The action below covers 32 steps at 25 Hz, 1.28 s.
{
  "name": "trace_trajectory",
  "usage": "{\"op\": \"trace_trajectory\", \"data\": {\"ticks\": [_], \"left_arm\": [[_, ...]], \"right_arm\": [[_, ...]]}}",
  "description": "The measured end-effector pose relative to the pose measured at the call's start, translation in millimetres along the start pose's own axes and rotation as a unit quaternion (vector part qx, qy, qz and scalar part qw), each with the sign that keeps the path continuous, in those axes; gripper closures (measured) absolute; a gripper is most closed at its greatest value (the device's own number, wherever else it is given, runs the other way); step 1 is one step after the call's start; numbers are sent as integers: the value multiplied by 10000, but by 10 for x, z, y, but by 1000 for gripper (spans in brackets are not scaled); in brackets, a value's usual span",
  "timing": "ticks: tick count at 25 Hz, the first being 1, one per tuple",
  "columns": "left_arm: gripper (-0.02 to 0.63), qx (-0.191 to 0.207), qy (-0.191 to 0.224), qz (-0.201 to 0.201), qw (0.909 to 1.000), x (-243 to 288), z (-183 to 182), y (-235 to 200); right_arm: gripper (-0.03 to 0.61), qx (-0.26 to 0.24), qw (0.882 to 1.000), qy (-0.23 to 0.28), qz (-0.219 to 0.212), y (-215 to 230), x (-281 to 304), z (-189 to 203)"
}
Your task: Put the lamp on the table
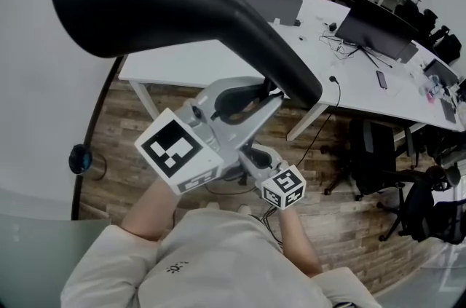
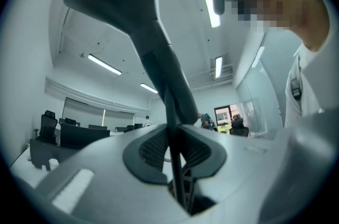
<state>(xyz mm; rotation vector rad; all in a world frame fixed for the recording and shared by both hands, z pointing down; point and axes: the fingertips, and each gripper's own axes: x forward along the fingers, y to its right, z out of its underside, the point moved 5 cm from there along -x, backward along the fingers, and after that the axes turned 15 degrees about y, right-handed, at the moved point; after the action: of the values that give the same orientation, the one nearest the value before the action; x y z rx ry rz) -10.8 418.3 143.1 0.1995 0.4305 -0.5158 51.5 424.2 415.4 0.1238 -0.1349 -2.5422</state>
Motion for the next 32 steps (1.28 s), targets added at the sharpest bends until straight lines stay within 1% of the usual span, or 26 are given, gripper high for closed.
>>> {"op": "trace_trajectory", "data": {"ticks": [7,17,26,32], "left_arm": [[565,-38,39,103,9999,-194,-55,-53],[566,-104,64,115,9999,-476,-148,-100],[566,-96,97,176,9998,-589,-208,-130],[566,-87,85,144,9998,-594,-230,-170]], "right_arm": [[526,-21,10000,11,83,-166,130,62],[526,-58,9999,-29,144,-386,261,130],[526,-57,9999,-15,160,-483,347,146],[525,-35,10000,-21,59,-499,406,132]]}}
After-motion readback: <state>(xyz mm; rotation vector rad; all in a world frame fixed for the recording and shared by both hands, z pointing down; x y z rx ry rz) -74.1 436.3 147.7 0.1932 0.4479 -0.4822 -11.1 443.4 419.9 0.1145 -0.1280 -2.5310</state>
